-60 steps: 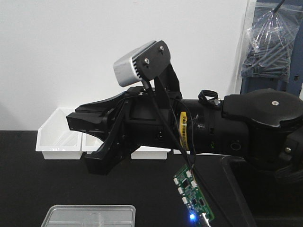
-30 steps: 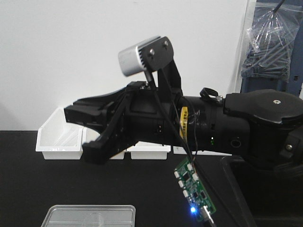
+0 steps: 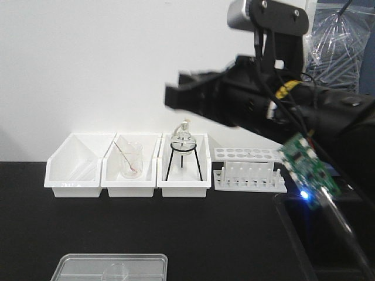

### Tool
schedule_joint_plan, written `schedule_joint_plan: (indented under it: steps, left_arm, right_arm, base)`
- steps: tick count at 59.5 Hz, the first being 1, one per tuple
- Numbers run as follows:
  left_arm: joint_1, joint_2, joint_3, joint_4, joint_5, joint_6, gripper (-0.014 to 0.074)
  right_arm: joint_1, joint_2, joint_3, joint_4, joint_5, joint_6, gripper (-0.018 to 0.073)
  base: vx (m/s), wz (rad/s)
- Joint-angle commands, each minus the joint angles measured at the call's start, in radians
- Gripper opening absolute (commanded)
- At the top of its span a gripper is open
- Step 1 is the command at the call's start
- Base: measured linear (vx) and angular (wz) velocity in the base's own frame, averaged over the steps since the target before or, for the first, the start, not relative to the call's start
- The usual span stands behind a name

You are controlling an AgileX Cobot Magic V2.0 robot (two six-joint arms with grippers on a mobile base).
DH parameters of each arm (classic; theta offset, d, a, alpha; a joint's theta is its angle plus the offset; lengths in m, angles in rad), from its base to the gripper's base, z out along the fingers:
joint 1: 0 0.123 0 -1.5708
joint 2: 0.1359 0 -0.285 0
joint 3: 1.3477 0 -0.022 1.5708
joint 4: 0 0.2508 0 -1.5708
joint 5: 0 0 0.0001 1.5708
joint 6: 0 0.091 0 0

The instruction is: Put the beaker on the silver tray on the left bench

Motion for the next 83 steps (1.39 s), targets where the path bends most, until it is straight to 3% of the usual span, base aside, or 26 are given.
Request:
schedule_joint_plan:
  steps: [1,7,13,25,34,41,47,57,66,71,83]
  left_arm:
    - [-0.005,-0.007,0.02,-0.003,-0.076,-0.001,0.0001]
    - [-0.005,-0.007,0.02,-0.003,-0.076,-0.001,0.0001]
    - [-0.005,-0.007,0.02,-0.003,-0.076,-0.001,0.0001]
    - [-0.005,-0.007,0.02,-0.003,-0.076,-0.001,0.0001]
    - [-0.005,-0.007,0.02,-0.003,-0.076,-0.001,0.0001]
    - [-0.005,-0.007,0.02,-0.003,-0.076,-0.001,0.0001]
    - [-0.005,-0.007,0.02,-0.003,-0.076,-0.001,0.0001]
    - [-0.005,-0.007,0.02,-0.003,-0.076,-0.001,0.0001]
    - [-0.005,-0.007,0.02,-0.003,-0.076,-0.001,0.0001]
    - [-0.005,-0.008,0.02,-0.003,-0.074,-0.001,0.0001]
    - [-0.005,-0.008,0.02,-0.003,-0.075,-0.001,0.0001]
  right_arm:
    - [-0.001,-0.107,-0.031,0.09,0.098,-0.242,-0.0015]
    - [-0.026,-0.199,-0.011,0.028,0.112,-0.226,-0.0015]
    - [-0.1,-0.33,0.13,0.019,-0.008,-0.174,-0.0015]
    - [-0.338,-0.647,0.599,0.028,-0.304,-0.173,-0.0015]
    - [-0.535,-0.874,0.862,0.028,-0.338,-0.181,-0.0015]
    - [-0.639,-1.011,1.031,0.028,-0.338,-0.18,-0.0015]
    - [-0.678,-1.129,1.144,0.028,-0.338,-0.18,-0.0015]
    - [-0.679,-1.309,1.314,0.03,-0.338,-0.179,-0.0014]
    - [-0.679,-1.402,1.454,0.111,-0.415,-0.175,-0.0014]
    - [-0.683,-1.395,1.468,0.165,-0.457,-0.187,-0.0014]
    - [-0.772,-1.396,1.468,0.17,-0.426,-0.312,-0.0014]
  base:
    - [0.0,0.0]
    - [0.0,0.0]
    - [0.0,0.0]
    - [0.0,0.0]
    - [0.0,0.0]
    - [0.0,0.0]
    - [0.0,0.0]
    - [0.0,0.0]
    - [0.0,0.0]
    - [0.0,0.0]
    - [0.0,0.0]
